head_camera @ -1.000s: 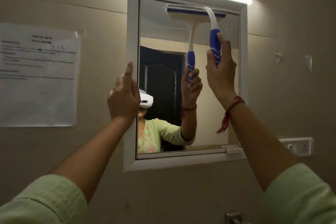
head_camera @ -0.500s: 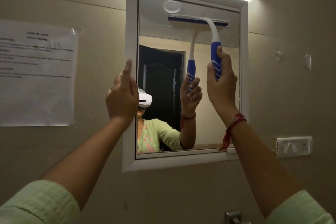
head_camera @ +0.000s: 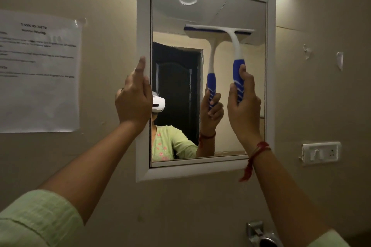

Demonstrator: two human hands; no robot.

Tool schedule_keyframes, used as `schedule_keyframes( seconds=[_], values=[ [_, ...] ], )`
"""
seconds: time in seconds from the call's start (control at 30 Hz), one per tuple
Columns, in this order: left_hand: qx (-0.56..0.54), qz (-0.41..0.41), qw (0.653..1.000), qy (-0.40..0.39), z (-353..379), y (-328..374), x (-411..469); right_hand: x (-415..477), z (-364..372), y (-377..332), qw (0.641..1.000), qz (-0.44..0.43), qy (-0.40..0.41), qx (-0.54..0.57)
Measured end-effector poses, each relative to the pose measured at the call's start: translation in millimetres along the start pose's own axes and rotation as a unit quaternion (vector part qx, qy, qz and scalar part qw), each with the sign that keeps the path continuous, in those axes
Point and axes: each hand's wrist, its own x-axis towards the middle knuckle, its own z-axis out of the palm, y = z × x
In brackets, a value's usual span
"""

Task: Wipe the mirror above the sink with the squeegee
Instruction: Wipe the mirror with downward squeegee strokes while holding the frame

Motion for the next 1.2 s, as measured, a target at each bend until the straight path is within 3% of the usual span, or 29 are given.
schedule_keyframes(
  seconds=[0.13,0.37,0.57,0.8,1.03,1.2],
  values=[
    [0.005,0.003,1.0,-0.007,0,-1,0,22,2,-10,1.0,0.005,0.014,0.006],
    [-0.005,0.001,1.0,-0.008,-2,-1,0,-35,-12,-3,1.0,0.02,-0.014,-0.004],
    [0.005,-0.001,1.0,-0.011,-1,-1,0,-1,-6,-9,1.0,0.028,0.004,0.006],
    [0.0,-0.005,1.0,-0.011,-1,0,-1,-73,-18,11,0.998,0.035,-0.025,0.048],
    [-0.007,-0.009,1.0,-0.009,-2,1,-1,-34,-15,3,0.999,0.042,0.0,0.029],
    [0.003,-0.014,1.0,-0.005,-2,3,-1,-84,-25,11,0.995,0.059,-0.037,0.065]
  ],
)
